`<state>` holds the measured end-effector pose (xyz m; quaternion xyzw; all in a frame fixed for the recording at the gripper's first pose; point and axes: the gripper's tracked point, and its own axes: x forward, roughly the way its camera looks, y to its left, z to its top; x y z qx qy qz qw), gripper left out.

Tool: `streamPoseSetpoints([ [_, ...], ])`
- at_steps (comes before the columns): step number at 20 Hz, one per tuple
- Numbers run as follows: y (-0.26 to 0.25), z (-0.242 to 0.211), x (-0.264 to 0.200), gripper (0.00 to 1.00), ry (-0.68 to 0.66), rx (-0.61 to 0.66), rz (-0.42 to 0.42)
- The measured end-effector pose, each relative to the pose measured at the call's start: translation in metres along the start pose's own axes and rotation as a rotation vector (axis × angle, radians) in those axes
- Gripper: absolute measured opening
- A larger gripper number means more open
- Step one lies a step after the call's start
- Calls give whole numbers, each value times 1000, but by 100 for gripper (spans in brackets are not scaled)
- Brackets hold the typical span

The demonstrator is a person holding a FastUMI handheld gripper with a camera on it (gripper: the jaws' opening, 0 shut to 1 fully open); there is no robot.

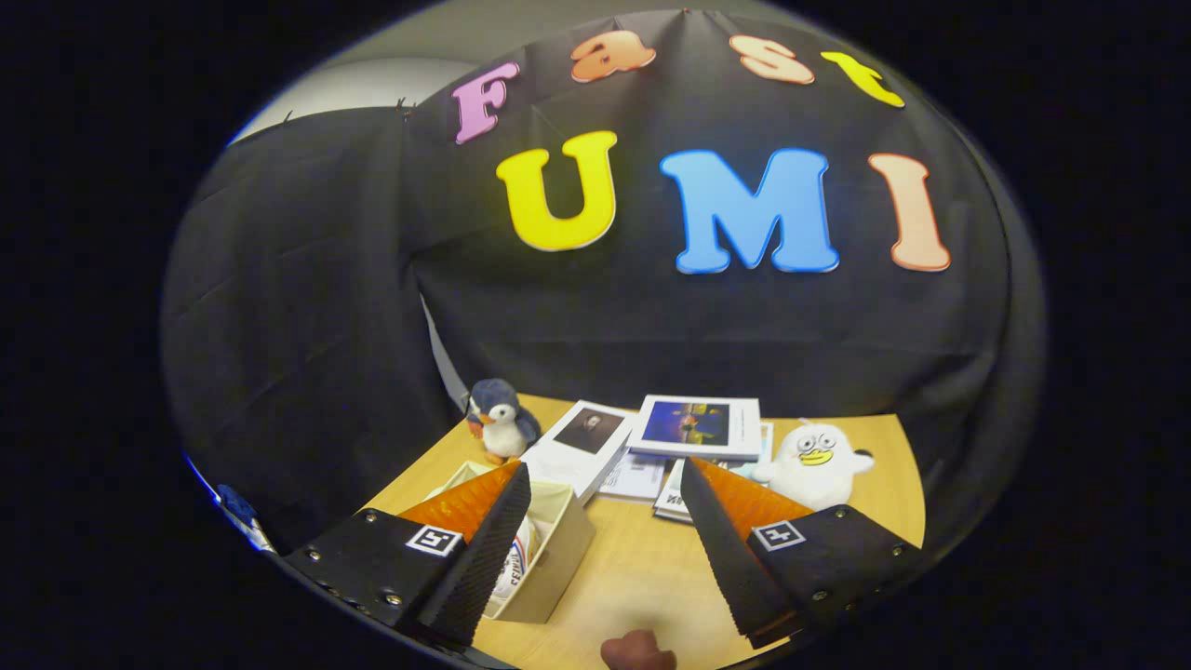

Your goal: Open the storage box then place both shoes into the box .Put the left shoe in first, then the right shoe, with the right side of both shoes facing outward in a uniform manner.

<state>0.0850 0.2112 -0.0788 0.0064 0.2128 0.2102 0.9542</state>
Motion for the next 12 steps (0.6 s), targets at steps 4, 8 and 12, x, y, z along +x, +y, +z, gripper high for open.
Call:
streamPoseSetpoints([
  [4,-48,20,-45,98,-168,25,-135],
  [8,-88,36,-88,98,-318,54,-245],
  [12,-117,29,-106,98,-373,43,-309],
])
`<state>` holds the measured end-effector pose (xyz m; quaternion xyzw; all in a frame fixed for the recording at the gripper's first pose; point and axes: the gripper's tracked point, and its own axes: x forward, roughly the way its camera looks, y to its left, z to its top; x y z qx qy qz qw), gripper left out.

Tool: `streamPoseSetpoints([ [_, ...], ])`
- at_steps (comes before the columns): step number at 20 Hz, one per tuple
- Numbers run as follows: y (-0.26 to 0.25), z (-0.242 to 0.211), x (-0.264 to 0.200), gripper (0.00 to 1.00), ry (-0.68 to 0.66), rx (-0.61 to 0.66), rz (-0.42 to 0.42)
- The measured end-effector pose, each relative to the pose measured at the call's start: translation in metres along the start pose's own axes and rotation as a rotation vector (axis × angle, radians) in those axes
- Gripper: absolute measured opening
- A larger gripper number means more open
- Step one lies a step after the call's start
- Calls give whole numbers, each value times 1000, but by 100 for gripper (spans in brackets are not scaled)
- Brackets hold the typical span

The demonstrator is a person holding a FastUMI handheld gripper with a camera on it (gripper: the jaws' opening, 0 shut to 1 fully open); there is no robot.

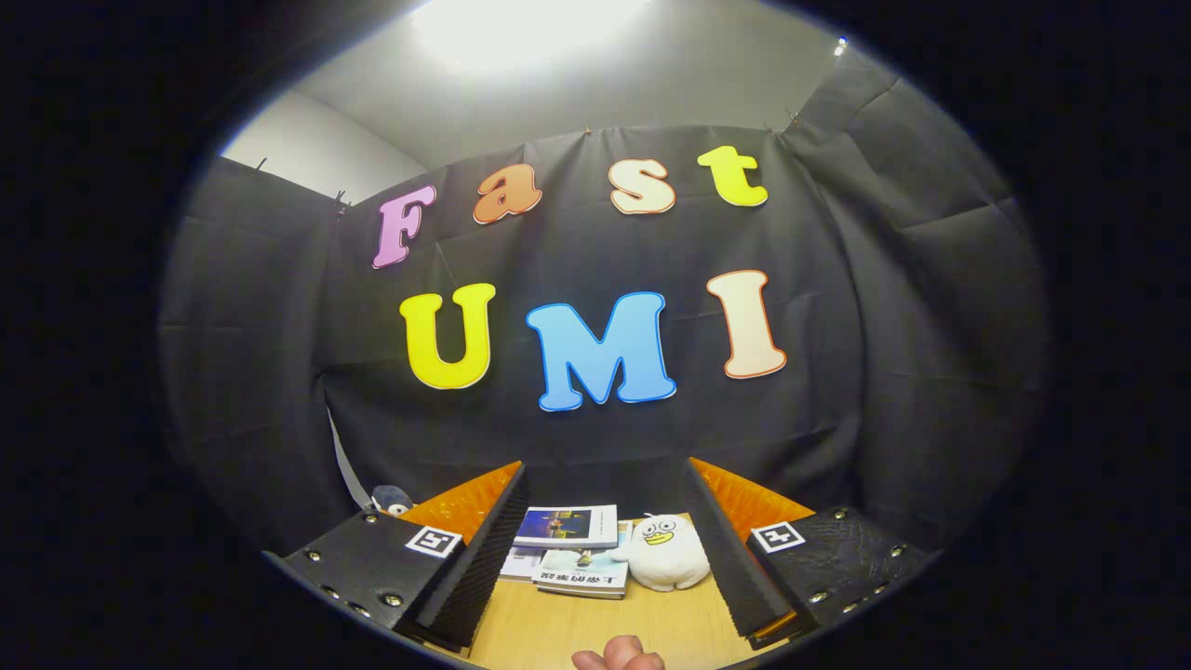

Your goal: Open the storage box then place both shoes into the box .Put the left shoe in first, then the right shoe, with the right side of both shoes facing outward in a uniform manner.

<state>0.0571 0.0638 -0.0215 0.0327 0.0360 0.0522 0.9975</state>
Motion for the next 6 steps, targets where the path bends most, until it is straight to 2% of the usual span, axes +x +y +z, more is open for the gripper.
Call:
streamPoseSetpoints([
  [2,-17,-2,0,98,-37,11,-13],
  [4,-26,-11,3,98,-106,40,40],
  [5,-36,-27,7,98,-116,49,45],
  [6,-61,-50,11,98,-112,48,14],
])
